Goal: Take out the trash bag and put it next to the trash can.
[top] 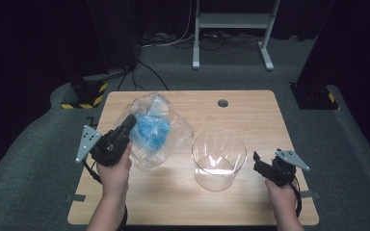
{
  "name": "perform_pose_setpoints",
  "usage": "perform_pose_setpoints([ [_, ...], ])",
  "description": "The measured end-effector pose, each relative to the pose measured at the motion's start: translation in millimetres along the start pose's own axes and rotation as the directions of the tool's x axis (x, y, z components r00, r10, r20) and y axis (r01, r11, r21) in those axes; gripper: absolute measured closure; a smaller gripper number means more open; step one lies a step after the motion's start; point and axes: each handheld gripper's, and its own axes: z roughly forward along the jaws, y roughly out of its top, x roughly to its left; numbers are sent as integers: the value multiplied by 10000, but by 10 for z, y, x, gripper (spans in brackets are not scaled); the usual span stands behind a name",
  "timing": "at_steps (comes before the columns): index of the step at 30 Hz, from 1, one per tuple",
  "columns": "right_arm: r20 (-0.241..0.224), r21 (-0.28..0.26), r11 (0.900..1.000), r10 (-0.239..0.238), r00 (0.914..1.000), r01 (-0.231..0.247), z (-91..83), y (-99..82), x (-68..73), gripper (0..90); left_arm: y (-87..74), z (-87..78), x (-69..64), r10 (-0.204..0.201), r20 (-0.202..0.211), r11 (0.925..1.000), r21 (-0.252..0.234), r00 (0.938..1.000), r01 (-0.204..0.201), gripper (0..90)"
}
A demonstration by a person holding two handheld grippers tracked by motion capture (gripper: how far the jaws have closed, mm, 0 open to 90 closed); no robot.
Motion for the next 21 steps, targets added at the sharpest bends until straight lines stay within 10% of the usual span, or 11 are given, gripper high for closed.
perform_pose_setpoints([
  [12, -70, 108, 9999, -99, 9999, 99, 52, -21, 42, 145, -268, 103, 143, 247, -630, 9942, 1058, 9977, -179, 894],
  [21, -148, 135, 9999, 60, 9999, -58, 35, -62, -76, 145, -589, 453, 179, 841, -1127, 9700, 2366, 9901, -555, 894],
])
